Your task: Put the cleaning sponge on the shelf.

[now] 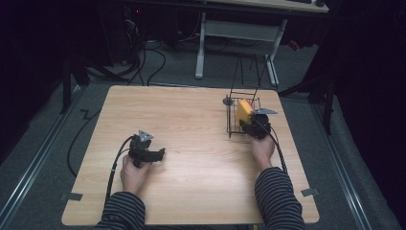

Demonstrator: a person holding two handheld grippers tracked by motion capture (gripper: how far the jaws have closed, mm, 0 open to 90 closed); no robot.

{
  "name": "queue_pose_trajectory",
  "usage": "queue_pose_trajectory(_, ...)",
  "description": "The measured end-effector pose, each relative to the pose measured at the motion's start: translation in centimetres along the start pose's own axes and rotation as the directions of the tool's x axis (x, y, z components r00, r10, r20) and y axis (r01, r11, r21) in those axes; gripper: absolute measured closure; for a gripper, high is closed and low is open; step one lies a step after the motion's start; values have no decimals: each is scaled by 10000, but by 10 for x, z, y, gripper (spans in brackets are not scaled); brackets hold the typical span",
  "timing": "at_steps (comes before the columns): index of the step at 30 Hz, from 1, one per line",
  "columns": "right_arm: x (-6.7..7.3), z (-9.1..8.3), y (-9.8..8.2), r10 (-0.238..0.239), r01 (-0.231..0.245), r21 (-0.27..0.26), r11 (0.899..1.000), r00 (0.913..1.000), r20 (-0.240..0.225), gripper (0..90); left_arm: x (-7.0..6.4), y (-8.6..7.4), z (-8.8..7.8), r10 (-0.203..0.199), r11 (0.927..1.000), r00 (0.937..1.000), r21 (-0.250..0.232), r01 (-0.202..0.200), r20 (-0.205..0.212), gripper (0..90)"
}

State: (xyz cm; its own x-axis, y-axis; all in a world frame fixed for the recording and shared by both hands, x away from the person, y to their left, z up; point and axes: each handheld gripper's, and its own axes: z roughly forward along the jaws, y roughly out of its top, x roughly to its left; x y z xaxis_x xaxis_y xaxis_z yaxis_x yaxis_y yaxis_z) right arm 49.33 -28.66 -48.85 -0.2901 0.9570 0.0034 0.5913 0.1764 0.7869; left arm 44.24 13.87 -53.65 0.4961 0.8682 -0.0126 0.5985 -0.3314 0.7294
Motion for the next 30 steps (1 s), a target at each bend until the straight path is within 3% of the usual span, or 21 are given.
queue_pose_trajectory(30,-1,-3,1,21,-24,144,9999,9998,187,534,0,0,0,0,10000,10000,-2,0,2,170)
